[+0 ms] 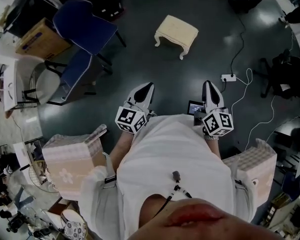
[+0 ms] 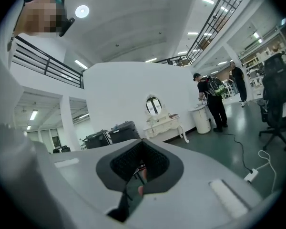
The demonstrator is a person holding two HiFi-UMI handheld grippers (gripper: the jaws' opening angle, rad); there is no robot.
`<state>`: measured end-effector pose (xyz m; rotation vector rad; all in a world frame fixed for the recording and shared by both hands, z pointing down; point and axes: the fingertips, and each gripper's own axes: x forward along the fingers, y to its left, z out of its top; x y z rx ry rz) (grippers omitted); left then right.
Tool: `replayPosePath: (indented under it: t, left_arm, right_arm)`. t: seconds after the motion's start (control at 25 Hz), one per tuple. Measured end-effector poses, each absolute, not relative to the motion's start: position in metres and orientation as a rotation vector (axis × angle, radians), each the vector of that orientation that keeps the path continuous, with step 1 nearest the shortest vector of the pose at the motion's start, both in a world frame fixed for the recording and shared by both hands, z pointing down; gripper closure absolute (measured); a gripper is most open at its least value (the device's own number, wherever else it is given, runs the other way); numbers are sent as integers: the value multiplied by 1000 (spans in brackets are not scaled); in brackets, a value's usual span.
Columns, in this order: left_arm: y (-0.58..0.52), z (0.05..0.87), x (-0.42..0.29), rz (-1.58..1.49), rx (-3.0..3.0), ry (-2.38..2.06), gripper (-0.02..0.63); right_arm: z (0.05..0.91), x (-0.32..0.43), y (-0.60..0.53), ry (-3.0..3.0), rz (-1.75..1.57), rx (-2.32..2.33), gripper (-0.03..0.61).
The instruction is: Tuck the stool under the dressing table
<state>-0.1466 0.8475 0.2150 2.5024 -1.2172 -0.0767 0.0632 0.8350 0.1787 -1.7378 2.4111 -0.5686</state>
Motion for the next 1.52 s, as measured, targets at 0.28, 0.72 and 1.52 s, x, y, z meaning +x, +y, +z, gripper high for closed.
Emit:
replayPosePath:
  t: [0.28, 0.72, 1.52]
  left_arm:
    - [828, 221, -213, -145, 2427, -1305, 609]
    - [749, 238, -182, -75, 2387, -1315, 609]
    - [536, 215, -52, -36, 2423, -1369, 609]
  right_arm:
    - [179, 9, 818, 2497, -541, -1711, 571]
    - [208, 54, 722, 2408, -694, -1727, 571]
    - [194, 260, 490, 2310, -591, -1798, 571]
